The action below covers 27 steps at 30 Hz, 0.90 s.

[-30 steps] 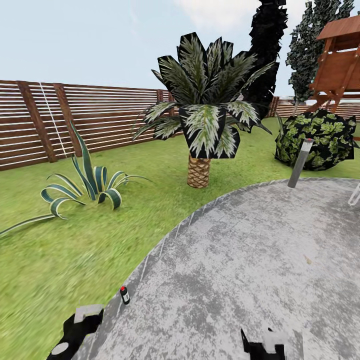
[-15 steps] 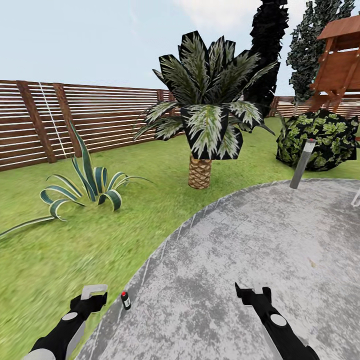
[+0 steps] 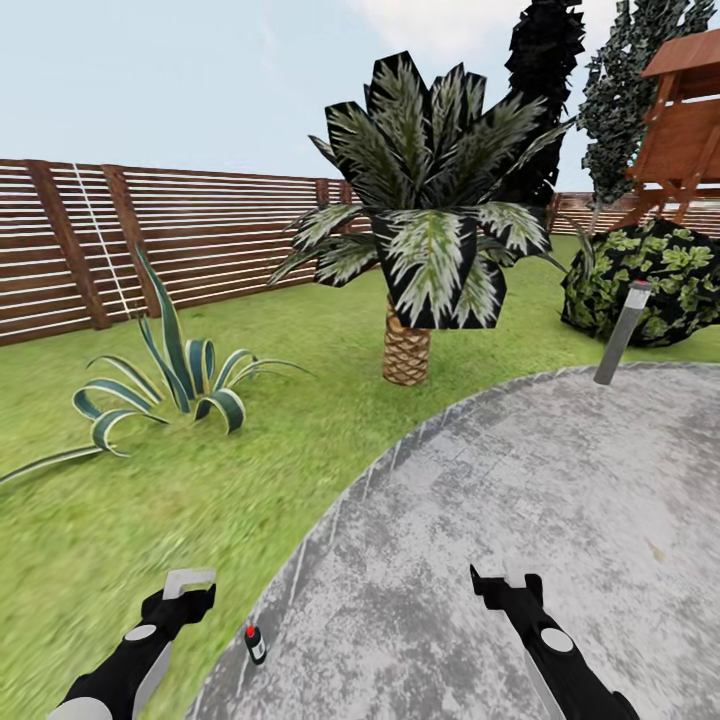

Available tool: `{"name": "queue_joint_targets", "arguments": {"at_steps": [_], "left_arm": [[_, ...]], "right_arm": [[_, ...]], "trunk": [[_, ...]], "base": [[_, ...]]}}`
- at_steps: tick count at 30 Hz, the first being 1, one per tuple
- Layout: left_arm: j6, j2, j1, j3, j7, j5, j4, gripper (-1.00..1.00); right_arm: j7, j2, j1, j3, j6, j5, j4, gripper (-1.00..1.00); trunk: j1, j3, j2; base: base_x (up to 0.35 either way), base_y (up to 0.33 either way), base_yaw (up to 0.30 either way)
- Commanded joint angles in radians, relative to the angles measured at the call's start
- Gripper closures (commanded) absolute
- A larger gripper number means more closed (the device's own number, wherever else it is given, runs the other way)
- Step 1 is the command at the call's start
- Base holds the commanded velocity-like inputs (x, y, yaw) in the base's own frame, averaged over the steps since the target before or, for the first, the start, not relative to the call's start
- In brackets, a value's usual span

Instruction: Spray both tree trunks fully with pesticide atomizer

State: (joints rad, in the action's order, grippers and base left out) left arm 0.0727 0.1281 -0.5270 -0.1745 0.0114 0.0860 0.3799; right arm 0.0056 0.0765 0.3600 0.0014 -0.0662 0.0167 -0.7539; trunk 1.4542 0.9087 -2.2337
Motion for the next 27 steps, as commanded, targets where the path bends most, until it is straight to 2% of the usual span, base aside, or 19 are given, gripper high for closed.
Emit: {"name": "queue_joint_targets", "arguments": {"at_steps": [1,13,25,27], "left_arm": [[0.004,-0.001,-0.001,-0.005,0.001,0.009,-0.001,-1.0],[0.006,0.002,-0.001,-0.003,-0.001,0.009,-0.001,-1.0],[0.013,0.002,0.001,0.0,-0.008,0.012,-0.002,-1.0],[0.017,0.004,0.001,0.009,-0.009,0.021,-0.003,-1.0]], "right_arm": [[0.001,0.0,0.0,0.0,-0.003,0.002,0.0,-1.0],[0.001,0.0,0.0,0.0,-0.003,0.002,-0.001,-1.0],[0.001,0.0,0.0,-0.004,-0.003,0.0,-0.002,-1.0],[0.001,0.0,0.0,-0.005,-0.003,0.0,-0.002,-1.0]], "trunk": [[0.0,0.001,0.0],[0.0,0.001,0.0],[0.046,0.052,-0.084],[0.054,0.062,-0.098]], "base": [[0.151,0.027,0.0],[0.023,0.004,0.0],[0.0,0.0,0.0],[0.0,0.0,0.0]]}}
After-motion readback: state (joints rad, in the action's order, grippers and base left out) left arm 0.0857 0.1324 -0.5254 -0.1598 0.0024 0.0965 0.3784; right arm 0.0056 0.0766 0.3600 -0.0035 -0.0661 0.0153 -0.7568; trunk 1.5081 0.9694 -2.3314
